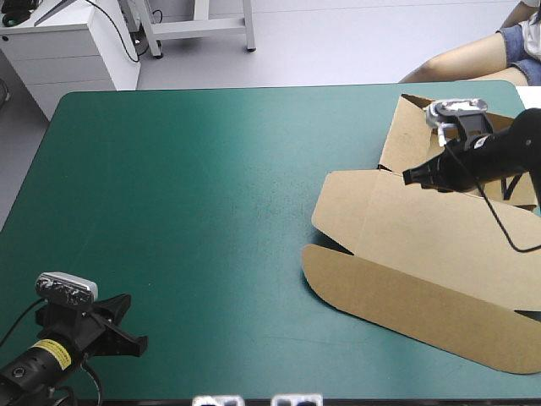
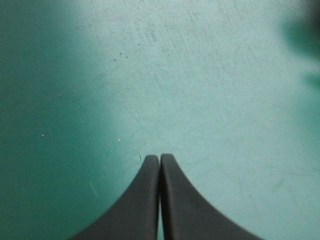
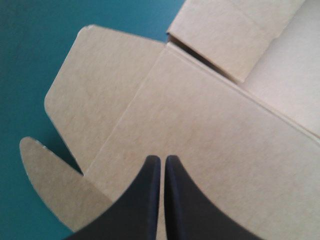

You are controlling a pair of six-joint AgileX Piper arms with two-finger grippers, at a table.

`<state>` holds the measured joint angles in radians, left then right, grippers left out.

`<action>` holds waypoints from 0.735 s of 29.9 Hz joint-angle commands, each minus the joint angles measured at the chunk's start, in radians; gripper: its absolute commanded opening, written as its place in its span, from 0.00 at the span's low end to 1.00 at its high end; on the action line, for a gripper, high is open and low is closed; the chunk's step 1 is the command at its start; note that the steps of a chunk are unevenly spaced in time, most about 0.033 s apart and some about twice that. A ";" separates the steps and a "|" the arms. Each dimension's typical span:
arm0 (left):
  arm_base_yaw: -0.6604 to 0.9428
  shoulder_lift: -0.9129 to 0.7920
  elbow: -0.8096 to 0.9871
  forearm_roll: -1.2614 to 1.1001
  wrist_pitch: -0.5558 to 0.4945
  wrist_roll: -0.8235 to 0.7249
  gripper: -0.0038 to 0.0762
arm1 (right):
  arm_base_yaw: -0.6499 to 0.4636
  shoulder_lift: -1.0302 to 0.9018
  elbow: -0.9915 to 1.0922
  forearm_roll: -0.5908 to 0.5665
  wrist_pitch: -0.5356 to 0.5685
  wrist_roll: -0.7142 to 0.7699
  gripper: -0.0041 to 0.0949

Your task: Fold the box

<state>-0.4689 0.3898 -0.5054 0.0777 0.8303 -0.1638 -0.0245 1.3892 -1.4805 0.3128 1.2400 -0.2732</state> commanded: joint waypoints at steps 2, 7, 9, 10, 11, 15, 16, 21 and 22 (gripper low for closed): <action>-0.004 0.009 -0.029 -0.001 -0.042 -0.002 0.04 | 0.047 -0.116 0.121 0.041 -0.050 -0.023 0.02; -0.004 0.009 -0.029 -0.003 -0.033 -0.002 0.04 | 0.059 -0.232 0.361 0.085 -0.112 -0.078 0.02; -0.004 0.009 -0.029 -0.003 -0.032 -0.002 0.04 | 0.059 -0.295 0.475 0.087 -0.186 -0.096 0.02; -0.004 0.009 -0.029 -0.003 -0.032 -0.002 0.04 | 0.059 -0.330 0.533 0.087 -0.230 -0.099 0.02; -0.004 0.009 -0.029 -0.003 -0.032 -0.002 0.04 | 0.059 -0.359 0.579 0.087 -0.264 -0.099 0.02; -0.004 0.009 -0.024 0.003 -0.036 -0.002 0.04 | 0.059 -0.519 0.782 0.097 -0.409 -0.103 0.02; -0.004 0.009 -0.020 0.003 -0.044 -0.002 0.04 | 0.059 -0.559 0.822 0.097 -0.445 -0.103 0.02; -0.004 0.009 0.015 0.001 -0.079 -0.002 0.04 | 0.059 -0.734 0.948 0.097 -0.576 -0.109 0.02; -0.004 0.009 0.020 0.001 -0.091 -0.005 0.04 | 0.059 -0.769 0.967 0.099 -0.590 -0.109 0.02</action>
<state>-0.4689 0.3898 -0.4730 0.0777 0.8234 -0.1638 0.0294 0.7021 -0.5355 0.3816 0.7575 -0.3708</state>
